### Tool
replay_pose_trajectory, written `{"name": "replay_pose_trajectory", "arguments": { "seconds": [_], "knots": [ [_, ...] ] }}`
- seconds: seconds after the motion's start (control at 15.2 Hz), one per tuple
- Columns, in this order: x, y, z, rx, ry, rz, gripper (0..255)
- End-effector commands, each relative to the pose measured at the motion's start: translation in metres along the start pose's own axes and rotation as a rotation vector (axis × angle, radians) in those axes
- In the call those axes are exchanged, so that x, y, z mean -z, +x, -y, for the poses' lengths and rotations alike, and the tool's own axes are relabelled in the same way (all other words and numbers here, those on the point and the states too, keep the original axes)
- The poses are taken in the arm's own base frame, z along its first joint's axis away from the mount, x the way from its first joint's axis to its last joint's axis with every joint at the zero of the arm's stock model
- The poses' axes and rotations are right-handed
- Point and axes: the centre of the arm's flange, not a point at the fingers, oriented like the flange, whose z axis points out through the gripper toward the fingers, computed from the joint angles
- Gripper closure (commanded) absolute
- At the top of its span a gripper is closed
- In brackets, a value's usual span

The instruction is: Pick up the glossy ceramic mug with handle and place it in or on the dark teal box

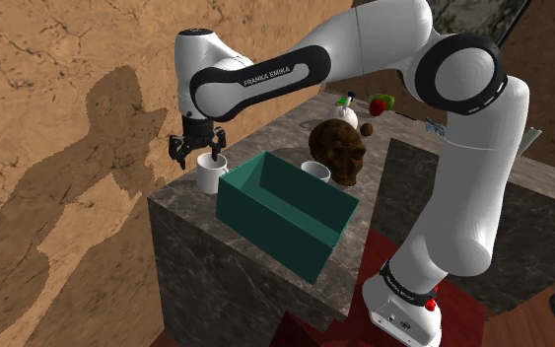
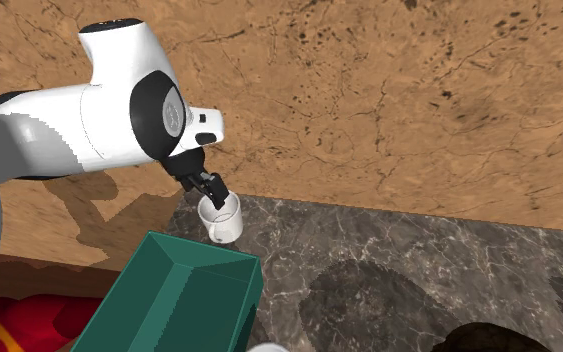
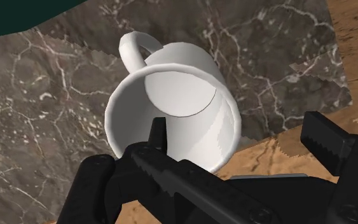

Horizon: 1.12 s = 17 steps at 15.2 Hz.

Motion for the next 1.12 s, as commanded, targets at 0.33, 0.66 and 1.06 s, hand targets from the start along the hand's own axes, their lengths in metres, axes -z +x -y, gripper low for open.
{"name": "replay_pose_trajectory", "arguments": {
  "seconds": [0.33, 0.66, 1.06],
  "knots": [
    [-0.029, 0.002, 0.001, 0.000, 0.000, 0.000, 0],
    [-0.029, 0.002, 0.001, 0.000, 0.000, 0.000, 0],
    [-0.029, 0.002, 0.001, 0.000, 0.000, 0.000, 255]
  ]
}}
